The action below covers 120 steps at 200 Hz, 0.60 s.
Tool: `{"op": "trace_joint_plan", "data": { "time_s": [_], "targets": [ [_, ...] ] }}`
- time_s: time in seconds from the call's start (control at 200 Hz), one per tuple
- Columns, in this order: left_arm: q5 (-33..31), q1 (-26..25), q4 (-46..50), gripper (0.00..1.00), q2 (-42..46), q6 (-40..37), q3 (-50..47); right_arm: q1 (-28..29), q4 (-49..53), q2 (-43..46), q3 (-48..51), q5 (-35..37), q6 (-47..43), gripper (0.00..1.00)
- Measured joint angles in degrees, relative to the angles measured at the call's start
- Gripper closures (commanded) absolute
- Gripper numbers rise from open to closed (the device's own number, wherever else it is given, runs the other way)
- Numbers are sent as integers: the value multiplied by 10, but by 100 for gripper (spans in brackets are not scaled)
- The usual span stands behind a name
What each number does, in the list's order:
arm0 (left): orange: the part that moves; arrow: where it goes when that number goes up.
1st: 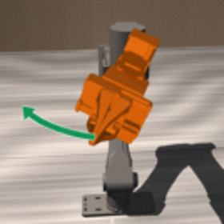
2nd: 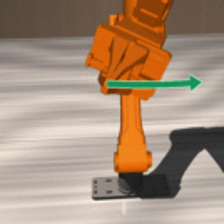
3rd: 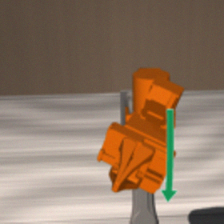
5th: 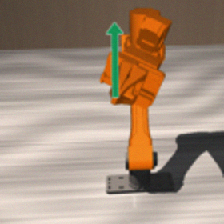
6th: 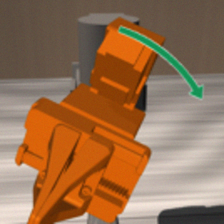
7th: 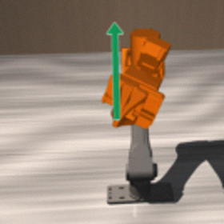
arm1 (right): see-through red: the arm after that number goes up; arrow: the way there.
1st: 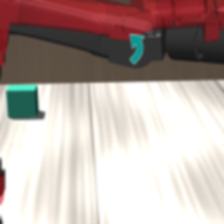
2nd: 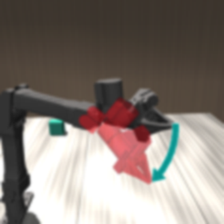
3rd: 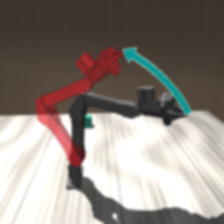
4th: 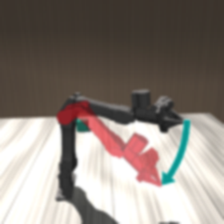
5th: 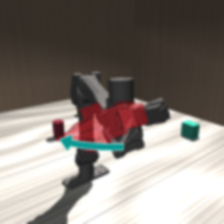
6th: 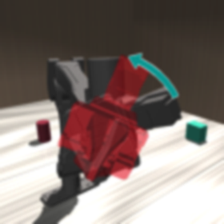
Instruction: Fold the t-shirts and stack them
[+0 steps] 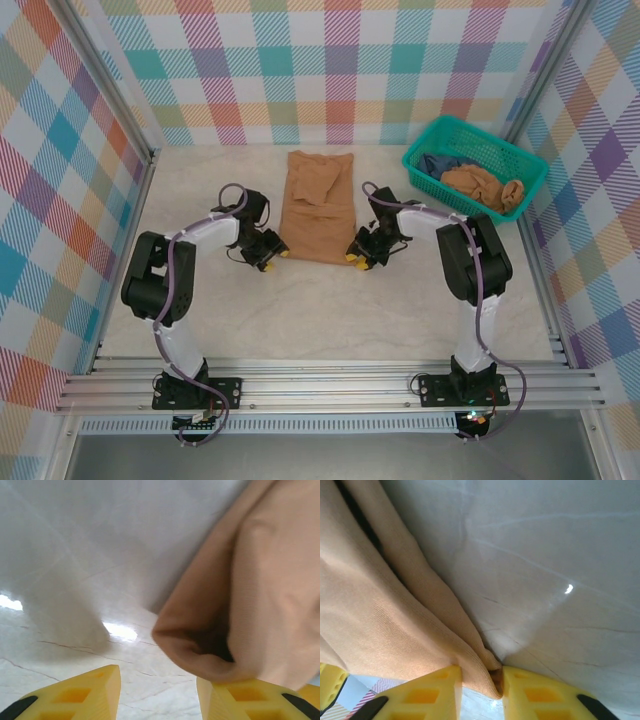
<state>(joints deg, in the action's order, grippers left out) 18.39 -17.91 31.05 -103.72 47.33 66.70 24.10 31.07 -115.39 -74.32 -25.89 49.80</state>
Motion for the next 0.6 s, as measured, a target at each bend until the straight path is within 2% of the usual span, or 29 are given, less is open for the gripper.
{"op": "trace_joint_plan", "data": {
  "time_s": [0.24,0.6],
  "targets": [
    [0,0,-12,56,24,0,4,0,-10,-17,-23,0,4,98],
    [0,1,-43,57,-22,11,8,0,-17,-18,-26,9,4,100]
  ]
}}
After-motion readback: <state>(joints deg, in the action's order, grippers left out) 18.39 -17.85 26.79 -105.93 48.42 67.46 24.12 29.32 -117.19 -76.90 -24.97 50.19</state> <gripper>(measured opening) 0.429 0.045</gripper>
